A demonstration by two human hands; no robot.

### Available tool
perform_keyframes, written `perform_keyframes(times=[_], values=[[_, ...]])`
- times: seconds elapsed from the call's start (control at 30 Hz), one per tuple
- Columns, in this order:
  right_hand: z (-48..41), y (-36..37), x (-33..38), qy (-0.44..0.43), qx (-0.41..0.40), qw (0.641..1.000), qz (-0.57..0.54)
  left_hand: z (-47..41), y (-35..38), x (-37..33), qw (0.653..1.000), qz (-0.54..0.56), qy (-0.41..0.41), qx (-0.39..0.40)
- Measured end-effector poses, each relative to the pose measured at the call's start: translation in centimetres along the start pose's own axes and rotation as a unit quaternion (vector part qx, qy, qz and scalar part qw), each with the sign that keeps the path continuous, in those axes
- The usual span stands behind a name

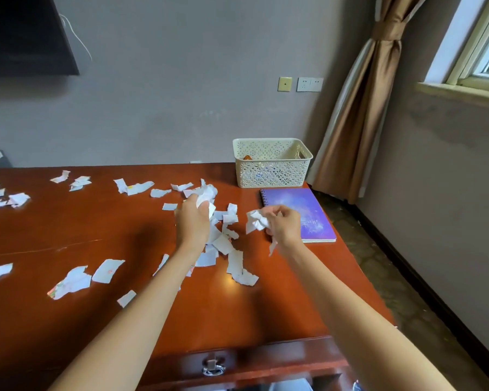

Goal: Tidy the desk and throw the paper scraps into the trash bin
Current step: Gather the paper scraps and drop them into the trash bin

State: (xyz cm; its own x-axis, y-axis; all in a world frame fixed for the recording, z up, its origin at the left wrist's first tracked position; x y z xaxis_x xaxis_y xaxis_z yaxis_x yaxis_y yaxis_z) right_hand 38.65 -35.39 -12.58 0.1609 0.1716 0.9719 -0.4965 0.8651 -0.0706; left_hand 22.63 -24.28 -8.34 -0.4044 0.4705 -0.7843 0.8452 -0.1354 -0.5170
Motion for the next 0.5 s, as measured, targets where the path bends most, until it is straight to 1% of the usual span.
perform_keyframes(times=[0.1, 0.23, 0.4, 0.5], values=[[0.5, -1.8, 0.0, 0.040, 0.008, 0.998, -0.051, 1.3, 1.6, -1.4, 0.998, 0.066, -0.015, 0.013], [1.4, -6.0, -0.4, 0.045, -0.013, 0.993, -0.107, 4.3, 4.8, -3.9, 0.985, 0.162, -0.008, 0.053], [2.9, -14.4, -2.5, 0.034, -0.079, 0.987, -0.136, 9.7, 11.1, -7.6, 0.965, 0.230, -0.026, 0.120], [4.5, -20.6, -4.7, 0.054, -0.124, 0.979, -0.154, 14.0, 15.8, -11.0, 0.943, 0.271, -0.036, 0.190]])
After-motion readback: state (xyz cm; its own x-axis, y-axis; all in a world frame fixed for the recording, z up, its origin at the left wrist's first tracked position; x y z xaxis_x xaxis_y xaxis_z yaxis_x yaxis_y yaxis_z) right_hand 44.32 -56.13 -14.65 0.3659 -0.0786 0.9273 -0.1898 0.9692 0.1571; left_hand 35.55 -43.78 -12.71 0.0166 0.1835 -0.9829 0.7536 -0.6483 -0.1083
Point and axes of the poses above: each hand's wrist, its own z-axis away from the middle knuckle, its own y-axis out of the palm, x = y × z, the point moved 6 cm from there along -z, towards the middle knuckle, and after that the axes turned 8 degrees about y, right-handed, at the moved point
